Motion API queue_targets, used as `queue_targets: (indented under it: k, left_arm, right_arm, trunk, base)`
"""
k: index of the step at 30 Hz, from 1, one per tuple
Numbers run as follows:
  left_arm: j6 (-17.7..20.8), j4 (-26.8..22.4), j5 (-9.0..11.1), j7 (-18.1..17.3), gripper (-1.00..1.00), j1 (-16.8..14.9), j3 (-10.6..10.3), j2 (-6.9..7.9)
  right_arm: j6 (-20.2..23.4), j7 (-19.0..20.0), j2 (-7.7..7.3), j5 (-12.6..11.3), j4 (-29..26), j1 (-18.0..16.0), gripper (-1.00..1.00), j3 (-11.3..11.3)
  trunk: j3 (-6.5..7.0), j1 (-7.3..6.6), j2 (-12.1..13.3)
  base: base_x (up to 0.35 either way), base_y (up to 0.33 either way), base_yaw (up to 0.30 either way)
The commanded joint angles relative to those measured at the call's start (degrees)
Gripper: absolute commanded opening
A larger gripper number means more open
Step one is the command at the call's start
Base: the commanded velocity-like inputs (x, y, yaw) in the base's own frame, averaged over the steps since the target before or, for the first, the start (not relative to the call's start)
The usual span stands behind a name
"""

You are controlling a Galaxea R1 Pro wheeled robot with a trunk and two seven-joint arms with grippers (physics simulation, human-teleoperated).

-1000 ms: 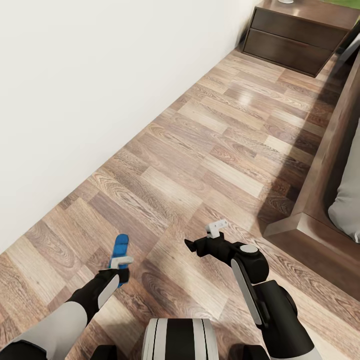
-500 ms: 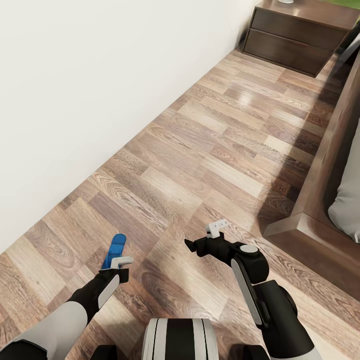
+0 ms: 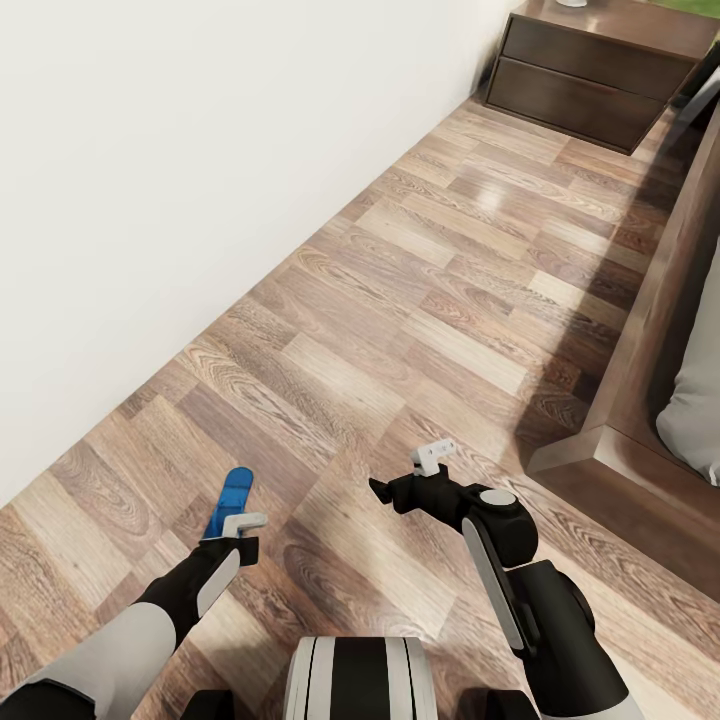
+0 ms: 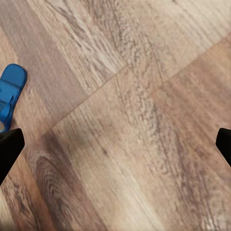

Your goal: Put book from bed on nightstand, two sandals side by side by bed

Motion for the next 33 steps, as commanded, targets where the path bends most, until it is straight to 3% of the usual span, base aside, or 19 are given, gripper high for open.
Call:
queue_targets:
  k: [1,10,14,15,19,26,29,33]
  left_arm:
    - [0.23,-0.15,0.69,0.42,-1.0,0.01,-0.49,0.06]
    - [0.2,-1.85,0.64,0.22,-1.0,0.31,-0.84,0.08]
    - [0.96,-7.54,0.49,0.54,-1.0,1.55,-0.91,0.48]
    - [2.88,-12.49,0.31,0.91,-1.0,3.27,-0.79,0.56]
    - [7.62,-21.49,0.1,2.08,-1.0,5.94,-0.67,0.56]
    - [11.75,-28.98,0.72,7.26,-1.0,9.22,-0.81,-0.7]
    - [12.32,-30.73,1.12,8.64,-1.0,10.75,-0.63,-1.16]
    - [13.43,-38.3,3.59,10.66,-1.0,15.14,0.9,-1.82]
  right_arm:
    - [0.29,0.11,0.02,-0.01,-0.05,-0.03,1.0,-0.03]
    - [0.26,0.11,-0.04,-0.01,-0.06,-0.03,1.0,-0.09]
    - [0.1,0.19,-0.2,-0.01,-0.06,0.01,1.0,-0.15]
    - [-1.14,0.31,-0.33,-0.01,-0.06,0.13,1.0,-0.22]
    - [-3.9,0.45,-0.53,-0.01,-0.06,0.43,1.0,-0.43]
    - [-5.9,0.56,-0.75,-0.01,-0.06,1.15,1.0,-0.9]
    - [-6.16,0.55,-0.79,-0.01,-0.06,1.8,1.0,-0.9]
    - [-6.41,0.55,-0.84,-0.01,-0.06,4.9,1.0,-1.03]
  trunk:
    - [-0.03,-0.01,-0.01]
    - [-0.03,-0.01,-0.01]
    - [-0.03,-0.01,-0.01]
    - [-0.03,-0.01,-0.01]
    - [-0.03,-0.01,-0.01]
    - [-0.03,-0.01,-0.01]
    - [0.63,-0.09,0.03]
    - [1.52,-0.19,0.08]
  base:
    - [0.0,0.0,0.0]
    - [0.0,0.0,0.0]
    - [0.0,0.0,0.0]
    - [0.0,0.0,0.0]
    - [0.0,0.0,0.0]
    - [0.0,0.0,0.0]
    - [0.0,0.0,0.0]
    - [0.0,0.0,0.0]
